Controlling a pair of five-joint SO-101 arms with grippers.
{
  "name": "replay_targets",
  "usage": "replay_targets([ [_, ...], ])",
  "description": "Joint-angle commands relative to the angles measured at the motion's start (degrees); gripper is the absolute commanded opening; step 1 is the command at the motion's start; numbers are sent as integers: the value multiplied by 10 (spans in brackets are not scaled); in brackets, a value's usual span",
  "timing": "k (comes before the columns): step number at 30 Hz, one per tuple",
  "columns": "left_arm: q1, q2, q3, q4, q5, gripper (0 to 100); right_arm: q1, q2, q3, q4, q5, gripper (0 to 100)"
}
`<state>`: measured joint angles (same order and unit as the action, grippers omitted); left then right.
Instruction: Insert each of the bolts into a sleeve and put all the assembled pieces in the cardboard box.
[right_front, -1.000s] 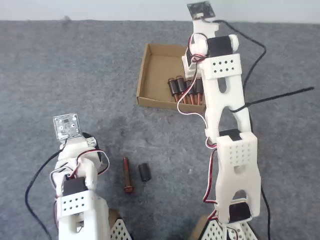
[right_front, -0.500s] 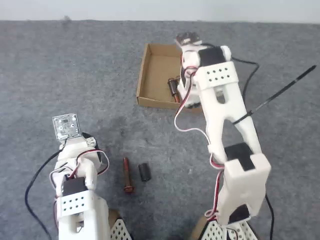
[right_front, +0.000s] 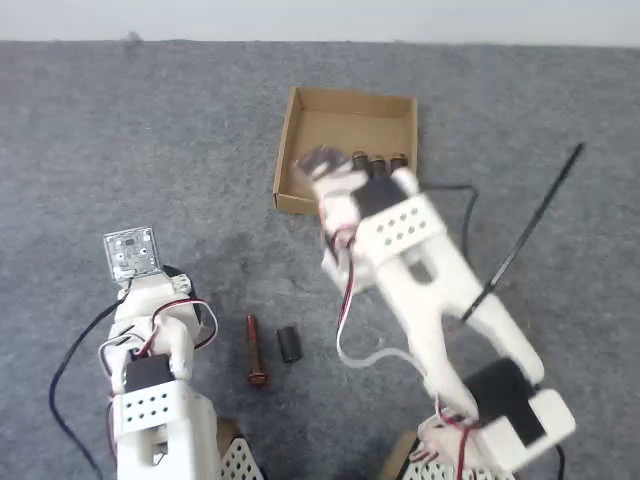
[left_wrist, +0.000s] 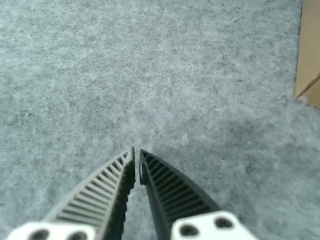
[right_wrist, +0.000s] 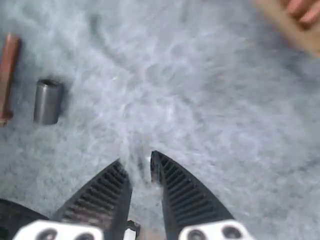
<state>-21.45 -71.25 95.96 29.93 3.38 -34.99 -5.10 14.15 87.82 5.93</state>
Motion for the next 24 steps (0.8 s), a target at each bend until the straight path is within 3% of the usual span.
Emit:
replay_targets([
  [1, -2, -9, -7, 1, -4, 12, -64, -71, 91, -56, 4, 7],
  [10, -2, -9, -9, 1, -4, 12, -135, -104, 186, -212, -104, 9],
  [14, -2, -9, -10, 1, -4, 12, -154, -103, 187, -228, -135, 13],
  [19, -2, -9, -7, -15, -4, 12, -189, -103, 187, -226, -147, 111],
  [24, -2, -9, -7, -18, -4, 12, -226, -79, 187, -247, -162, 106],
])
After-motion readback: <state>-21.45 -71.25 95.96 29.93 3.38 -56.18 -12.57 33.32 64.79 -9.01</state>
